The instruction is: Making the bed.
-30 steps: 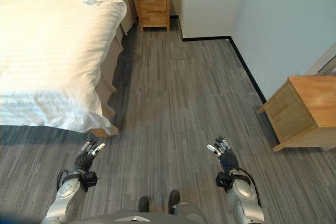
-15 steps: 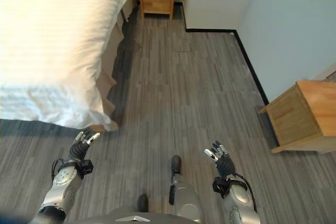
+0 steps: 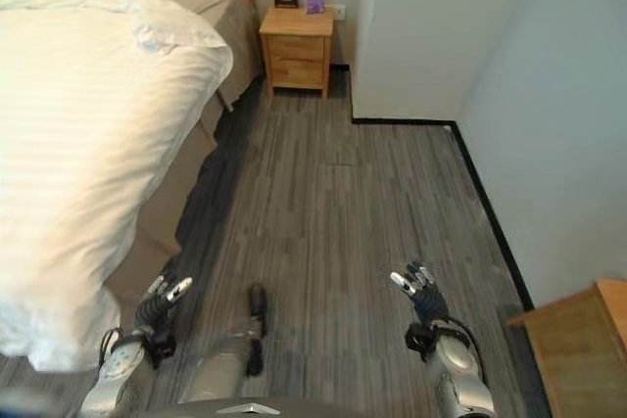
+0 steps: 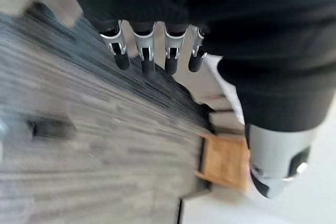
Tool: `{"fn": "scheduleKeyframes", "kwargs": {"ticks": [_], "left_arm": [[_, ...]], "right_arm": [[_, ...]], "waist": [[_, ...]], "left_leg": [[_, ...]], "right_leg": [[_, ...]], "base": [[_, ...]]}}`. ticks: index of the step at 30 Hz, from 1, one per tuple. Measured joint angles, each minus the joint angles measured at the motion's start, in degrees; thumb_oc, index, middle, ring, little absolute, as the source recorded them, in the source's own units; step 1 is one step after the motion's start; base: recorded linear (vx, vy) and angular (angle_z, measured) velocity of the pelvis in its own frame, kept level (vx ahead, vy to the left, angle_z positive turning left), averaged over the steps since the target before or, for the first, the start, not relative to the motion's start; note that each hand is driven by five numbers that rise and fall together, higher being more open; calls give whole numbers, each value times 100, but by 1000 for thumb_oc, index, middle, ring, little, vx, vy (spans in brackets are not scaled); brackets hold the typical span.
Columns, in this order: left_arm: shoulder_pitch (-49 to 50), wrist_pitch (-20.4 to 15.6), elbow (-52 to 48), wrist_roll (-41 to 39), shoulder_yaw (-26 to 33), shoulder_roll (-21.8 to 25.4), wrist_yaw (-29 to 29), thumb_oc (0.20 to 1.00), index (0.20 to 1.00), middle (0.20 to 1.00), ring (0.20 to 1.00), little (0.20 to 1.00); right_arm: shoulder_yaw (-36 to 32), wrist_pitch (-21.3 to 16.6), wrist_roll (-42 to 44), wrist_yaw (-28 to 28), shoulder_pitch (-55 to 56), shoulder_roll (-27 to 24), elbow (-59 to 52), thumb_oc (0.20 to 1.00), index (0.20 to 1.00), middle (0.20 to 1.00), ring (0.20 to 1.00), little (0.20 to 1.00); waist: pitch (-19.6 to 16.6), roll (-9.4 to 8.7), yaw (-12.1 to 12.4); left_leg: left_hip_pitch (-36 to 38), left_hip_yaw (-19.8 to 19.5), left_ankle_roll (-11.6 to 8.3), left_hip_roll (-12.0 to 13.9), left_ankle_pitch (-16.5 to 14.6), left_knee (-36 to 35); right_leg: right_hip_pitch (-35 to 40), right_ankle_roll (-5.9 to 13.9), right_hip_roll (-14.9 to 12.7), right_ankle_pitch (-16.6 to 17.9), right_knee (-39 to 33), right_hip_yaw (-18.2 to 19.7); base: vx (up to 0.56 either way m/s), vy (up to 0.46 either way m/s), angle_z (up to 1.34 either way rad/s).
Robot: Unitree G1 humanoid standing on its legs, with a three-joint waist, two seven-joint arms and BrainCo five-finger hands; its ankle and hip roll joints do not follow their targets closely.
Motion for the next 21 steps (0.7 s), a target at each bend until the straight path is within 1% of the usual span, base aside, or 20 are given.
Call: {"fn": "scheduleKeyframes", "kwargs": {"ticks": [1, 2, 3, 4, 5, 7, 8, 9, 10, 11, 12, 13, 14, 15, 16, 17, 18, 19, 20, 21], "left_arm": [[78, 4, -69, -1, 184, 52, 5, 1000, 1000, 1000, 1000, 1000], [18, 8, -13, -6, 341, 66, 38, 1000, 1000, 1000, 1000, 1000], [-162, 9, -7, -10, 263, 60, 36, 1000, 1000, 1000, 1000, 1000], [-447, -1, -12, -11, 265, 60, 32, 1000, 1000, 1000, 1000, 1000], [-693, -7, -11, -12, 260, 61, 32, 1000, 1000, 1000, 1000, 1000], [-855, -27, -15, -9, 168, 39, 38, 1000, 1000, 1000, 1000, 1000], [-862, -12, 23, -6, -42, 69, 38, 1000, 1000, 1000, 1000, 1000], [-832, -9, 20, 3, -133, 45, 1, 1000, 1000, 1000, 1000, 1000], [-808, -47, -77, 4, -81, 31, 2, 1000, 1000, 1000, 1000, 1000], [-807, -86, -116, 2, -94, 77, 13, 1000, 1000, 1000, 1000, 1000], [-807, -69, -59, 3, -53, 225, 4, 1000, 1000, 1000, 1000, 1000], [-689, -70, 4, 3, -55, 213, 9, 1000, 1000, 1000, 1000, 1000], [-695, -82, -14, 4, -70, 244, 3, 1000, 1000, 1000, 1000, 1000], [-771, -76, 58, 7, -83, 255, 0, 1000, 1000, 1000, 1000, 1000], [-871, -41, 87, 50, -151, 181, -5, 1000, 1000, 1000, 1000, 1000], [-947, -48, -34, 58, -185, 193, 1, 1000, 1000, 1000, 1000, 1000], [-1018, -51, -55, 58, -318, -6, -2, 1000, 1000, 1000, 1000, 1000], [-1028, -76, -44, 57, -498, -232, -17, 1000, 1000, 1000, 1000, 1000], [-1052, -88, -27, 0, -561, -347, -37, 1000, 1000, 1000, 1000, 1000], [-1342, -88, -56, -62, -543, -459, -34, 1000, 1000, 1000, 1000, 1000]], "right_arm": [[31, 55, -4, 42, -26, 128, 36, 1000, 1000, 1000, 1000, 1000], [84, 71, -12, 158, -116, 396, -56, 1000, 1000, 1000, 1000, 1000], [143, 73, -14, 187, -126, 388, -164, 1000, 1000, 1000, 1000, 1000], [257, 79, -8, 191, -120, 412, -306, 1000, 1000, 1000, 1000, 1000], [254, 81, -8, 210, -89, 503, -456, 1000, 1000, 1000, 1000, 1000], [251, 75, -20, 250, -142, 582, -526, 1000, 1000, 1000, 1000, 1000], [231, 76, -22, 230, -185, 612, -506, 1000, 1000, 1000, 1000, 1000], [282, 80, -28, 238, -54, 572, -498, 1000, 1000, 1000, 1000, 1000], [320, 85, -50, 243, 2, 531, -504, 1000, 1000, 1000, 1000, 1000], [261, 80, -112, 289, 3, 547, -486, 1000, 1000, 1000, 1000, 1000], [246, 92, -167, 357, 1, 559, -466, 1000, 1000, 1000, 1000, 1000], [192, 98, -167, 356, 189, 511, -432, 1000, 1000, 1000, 1000, 1000], [156, 97, -166, 353, 250, 489, -421, 1000, 1000, 1000, 1000, 1000], [61, 107, -166, 354, 267, 498, -329, 1000, 1000, 1000, 1000, 1000], [-129, 121, -166, 343, 199, 503, -196, 1000, 1000, 1000, 1000, 1000], [-120, 117, -168, 357, 70, 442, -263, 1000, 1000, 1000, 1000, 1000], [-328, 78, -164, 361, -234, 434, -44, 1000, 1000, 1000, 1000, 1000], [-273, 73, -164, 362, -261, 339, 18, 1000, 1000, 1000, 1000, 1000], [-170, 55, -127, 359, -267, 273, 40, 1000, 1000, 1000, 1000, 1000], [-193, 50, -115, 354, -125, 250, -2, 1000, 1000, 1000, 1000, 1000]], "waist": [[-74, -50, 22], [-208, -524, 22], [-210, -516, -8], [-201, -535, -30], [-158, -541, -57], [-42, -424, -167], [103, -225, -344], [106, -74, -391], [101, -19, -389], [138, 24, -473], [297, 2, -642], [296, 87, -741], [257, 52, -866], [258, 2, -990], [231, 191, -1007], [285, -6, -1000], [306, -76, -1155], [204, -57, -1152], [136, 14, -1126], [201, -144, -1072]], "left_leg": [[290, 60, 403, -34, 493, 56], [553, 206, 399, -193, 283, 337], [760, 135, 478, -183, 109, 286], [1068, 70, 538, -145, -74, 154], [1306, 17, 539, -118, -290, 150], [1768, -90, 379, -13, -630, 148], [2177, -238, 205, 150, -604, 130], [2425, -269, 216, 281, -648, 76], [2582, -263, 306, 381, -893, 61], [2691, -472, 325, 503, -1257, 64], [3046, -564, -95, 686, -1167, 10], [3474, -666, -87, 942, -1370, -205], [3627, -799, -158, 1089, -1623, -266], [3872, -1039, -408, 1325, -1780, -364], [3940, -1197, -648, 1719, -1499, -373], [3951, -1237, -831, 1706, -913, -170], [4017, -1485, -1246, 1758, -218, 418], [3832, -1587, -1293, 1768, 6, 1255], [3329, -1762, -1411, 1756, 382, 2275], [1779, -1806, -1385, 1701, 1645, 4552]], "right_leg": [[310, 82, -24, -51, 145, 148], [-32, 143, -602, -301, 1118, 28], [-447, 250, -727, -228, 1822, -81], [-1312, 512, -889, 101, 3214, -71], [-2049, 601, -1027, 379, 4422, 23], [-3176, 630, -1215, 688, 5971, 150], [-3542, 510, -1346, 555, 6209, -123], [-3876, 456, -1393, 494, 5941, -141], [-4292, 526, -1438, 531, 5642, -119], [-4614, 511, -1478, 486, 4858, -208], [-4754, 389, -1492, 766, 3059, -246], [-4706, 456, -1225, 1107, 1852, -43], [-4622, 502, -1025, 1100, 1343, 184], [-4482, 437, -723, 1628, 1099, 550], [-4395, 330, -284, 1573, 1338, 540], [-4403, -35, -299, 1316, 1753, 412], [-4037, -301, -288, 714, 2127, 240], [-3685, -511, -195, 438, 2154, 260], [-3500, -818, -102, 269, 2127, 217], [-3373, -1075, -210, 164, 1989, 33]], "base": [[691, 206, -87], [623, 239, -63], [650, 294, -46], [628, 332, -7], [605, 305, -6], [376, 156, 17], [551, 58, 64], [722, 45, 75], [547, 0, 56], [565, -103, 86], [834, -191, 117], [1083, -246, 138], [890, -225, 124], [578, -160, 117], [655, -247, 87], [632, -256, 59], [828, -503, 25], [720, -590, 19], [631, -586, 57], [412, -324, 60]]}}
